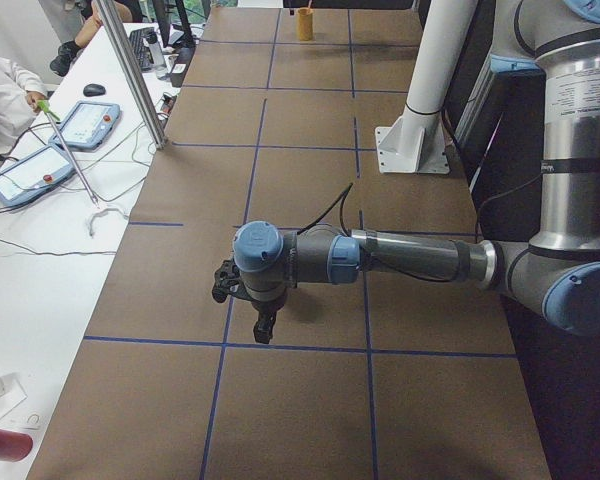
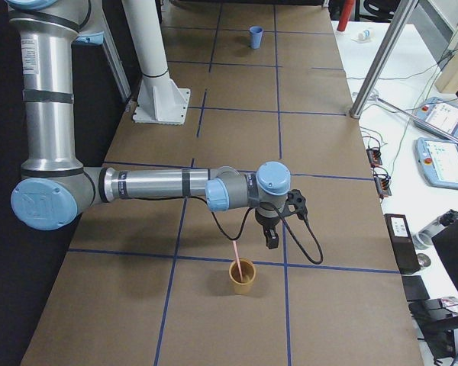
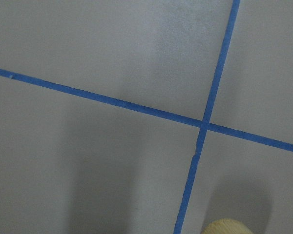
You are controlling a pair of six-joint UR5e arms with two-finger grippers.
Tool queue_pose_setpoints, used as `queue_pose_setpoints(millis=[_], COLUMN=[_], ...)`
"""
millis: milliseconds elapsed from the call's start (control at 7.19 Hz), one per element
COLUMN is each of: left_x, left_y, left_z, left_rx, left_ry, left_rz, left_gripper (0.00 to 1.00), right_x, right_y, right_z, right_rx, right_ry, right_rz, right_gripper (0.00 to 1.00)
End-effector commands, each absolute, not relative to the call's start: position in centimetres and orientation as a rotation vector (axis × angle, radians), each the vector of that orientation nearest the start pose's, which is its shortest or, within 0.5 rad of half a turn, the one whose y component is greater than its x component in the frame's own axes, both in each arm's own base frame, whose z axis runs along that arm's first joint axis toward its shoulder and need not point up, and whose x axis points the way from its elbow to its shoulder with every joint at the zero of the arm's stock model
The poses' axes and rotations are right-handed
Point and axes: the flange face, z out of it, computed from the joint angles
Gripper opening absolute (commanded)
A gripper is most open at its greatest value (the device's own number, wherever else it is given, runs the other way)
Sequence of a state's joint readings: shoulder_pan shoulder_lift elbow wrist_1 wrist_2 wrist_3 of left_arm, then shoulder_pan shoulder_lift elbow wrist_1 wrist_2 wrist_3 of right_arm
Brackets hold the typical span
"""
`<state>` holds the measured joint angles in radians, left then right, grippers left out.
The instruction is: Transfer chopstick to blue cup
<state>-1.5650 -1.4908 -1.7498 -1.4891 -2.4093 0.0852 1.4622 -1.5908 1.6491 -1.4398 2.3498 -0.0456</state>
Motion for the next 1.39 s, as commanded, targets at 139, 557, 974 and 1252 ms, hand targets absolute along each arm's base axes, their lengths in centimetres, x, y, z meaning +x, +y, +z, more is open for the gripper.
queue_pose_setpoints(millis=[139,557,974,1252], left_x=[0.2,8.9,12.9,13.8], left_y=[-47.1,-47.4,-48.3,-48.2], left_z=[59.4,60.0,60.2,60.5], left_rx=[0.045,0.023,-0.014,-0.032], left_ry=[0.846,0.863,0.868,0.868], left_rz=[0.05,0.007,0.037,0.043], left_gripper=[1.0,1.0,0.99,0.21], right_x=[0.8,0.2,-0.7,-1.2], right_y=[-49.7,-49.7,-49.7,-49.7], right_z=[61.4,61.5,61.7,61.7], right_rx=[0.215,0.208,0.2,0.197], right_ry=[-0.786,-0.786,-0.788,-0.79], right_rz=[-0.246,-0.252,-0.273,-0.28], right_gripper=[1.0,1.0,1.0,1.0])
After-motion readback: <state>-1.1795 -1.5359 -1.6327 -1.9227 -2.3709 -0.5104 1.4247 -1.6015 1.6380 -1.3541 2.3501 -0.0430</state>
